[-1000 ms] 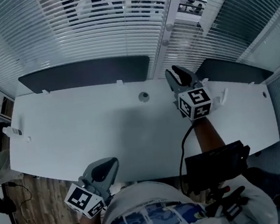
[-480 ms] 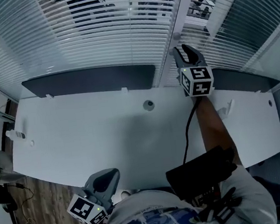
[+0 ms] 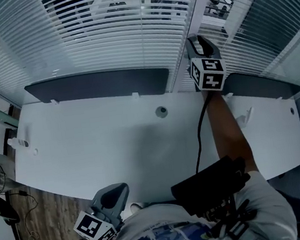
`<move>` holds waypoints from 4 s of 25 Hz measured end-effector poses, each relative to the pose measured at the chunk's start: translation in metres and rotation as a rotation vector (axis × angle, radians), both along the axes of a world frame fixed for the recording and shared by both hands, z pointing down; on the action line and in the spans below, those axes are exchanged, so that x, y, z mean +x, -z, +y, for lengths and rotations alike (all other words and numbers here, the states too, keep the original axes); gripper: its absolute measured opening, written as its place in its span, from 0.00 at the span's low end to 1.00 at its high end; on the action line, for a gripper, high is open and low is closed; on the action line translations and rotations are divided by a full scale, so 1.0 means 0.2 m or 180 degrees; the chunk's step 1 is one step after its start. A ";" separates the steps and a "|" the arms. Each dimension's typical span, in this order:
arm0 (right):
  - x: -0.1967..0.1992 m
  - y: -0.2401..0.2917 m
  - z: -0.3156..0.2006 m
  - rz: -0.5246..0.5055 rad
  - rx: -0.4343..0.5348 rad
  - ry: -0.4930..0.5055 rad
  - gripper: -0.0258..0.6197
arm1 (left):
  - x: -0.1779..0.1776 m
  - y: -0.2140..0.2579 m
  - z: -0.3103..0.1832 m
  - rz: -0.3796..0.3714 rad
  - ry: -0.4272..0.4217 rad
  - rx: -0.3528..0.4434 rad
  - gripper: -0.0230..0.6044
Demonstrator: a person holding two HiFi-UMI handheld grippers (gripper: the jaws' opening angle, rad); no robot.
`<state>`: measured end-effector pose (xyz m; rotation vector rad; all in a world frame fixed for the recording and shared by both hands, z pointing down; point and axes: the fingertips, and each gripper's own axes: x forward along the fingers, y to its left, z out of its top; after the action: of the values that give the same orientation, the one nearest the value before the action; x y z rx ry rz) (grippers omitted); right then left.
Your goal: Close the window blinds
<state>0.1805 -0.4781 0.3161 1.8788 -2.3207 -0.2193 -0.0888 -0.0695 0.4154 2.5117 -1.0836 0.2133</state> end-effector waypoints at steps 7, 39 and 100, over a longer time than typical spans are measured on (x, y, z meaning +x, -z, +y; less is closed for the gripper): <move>0.00 0.00 -0.04 0.0008 -0.0034 -0.0182 0.26 | 0.02 -0.01 0.01 0.0001 -0.0001 -0.0019 0.04; -0.02 -0.03 -0.04 0.1812 0.0021 -0.0631 0.23 | -0.01 -0.01 0.06 0.0072 -0.0008 -0.0012 0.04; -0.01 -0.02 -0.05 0.0923 -0.0284 -0.0825 0.23 | -0.05 -0.01 0.10 0.0065 -0.0120 -0.0039 0.04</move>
<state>0.1785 -0.4873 0.3194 1.9326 -1.8515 -0.3262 -0.0998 -0.0501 0.4174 2.5194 -1.0245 0.2040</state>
